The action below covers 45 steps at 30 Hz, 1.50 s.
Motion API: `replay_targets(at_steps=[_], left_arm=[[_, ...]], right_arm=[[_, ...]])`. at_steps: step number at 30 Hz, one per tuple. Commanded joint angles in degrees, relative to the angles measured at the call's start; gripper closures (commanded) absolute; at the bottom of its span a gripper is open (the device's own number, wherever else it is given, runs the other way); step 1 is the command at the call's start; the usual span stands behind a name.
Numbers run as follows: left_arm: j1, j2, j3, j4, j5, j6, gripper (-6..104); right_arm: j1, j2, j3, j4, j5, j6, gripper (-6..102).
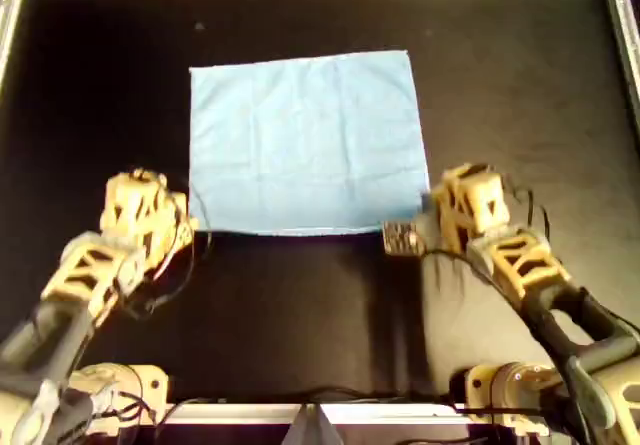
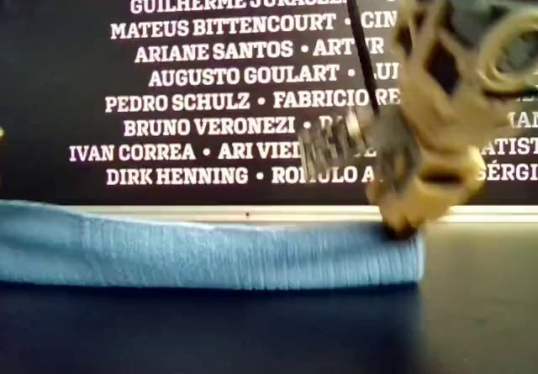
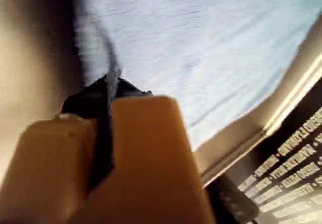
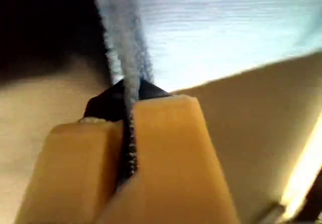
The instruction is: Fold a cloth
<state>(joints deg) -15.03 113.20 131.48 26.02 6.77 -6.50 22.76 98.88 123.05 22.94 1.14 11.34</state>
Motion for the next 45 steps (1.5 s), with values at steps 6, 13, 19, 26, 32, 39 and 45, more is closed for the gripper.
replay_targets(at_steps=[6, 13, 19, 26, 32, 39, 45], left_arm=[[0.09, -16.61, -24.61, -1.05, -0.18, 0.26, 98], [0.26, -25.05, -39.64, -0.88, -1.14, 0.26, 98], [0.35, -29.27, -46.58, -0.88, -1.23, 0.26, 98], [2.29, -39.9, -55.99, -0.97, -1.23, 0.26, 98], [5.98, -49.75, -66.53, -0.97, -1.23, 0.26, 98], [6.77, -58.27, -77.26, -0.97, -1.23, 0.26, 98], [6.77, -61.7, -82.53, -0.97, -1.23, 0.26, 98]], right_arm=[[-0.62, -14.41, -22.85, -2.2, 0.09, -0.44, 97], [-2.55, -29.18, -42.36, -2.2, 0.09, -0.53, 97], [-5.36, -38.32, -56.07, -2.2, 0.0, -0.53, 97], [-5.54, -49.04, -69.79, -2.2, -0.88, -0.62, 97], [-5.45, -56.51, -80.68, -2.2, -0.97, -0.62, 97], [-5.54, -62.31, -89.47, -2.2, -0.97, -0.62, 97], [-5.54, -66.88, -95.45, -2.2, -0.97, -0.53, 97]])
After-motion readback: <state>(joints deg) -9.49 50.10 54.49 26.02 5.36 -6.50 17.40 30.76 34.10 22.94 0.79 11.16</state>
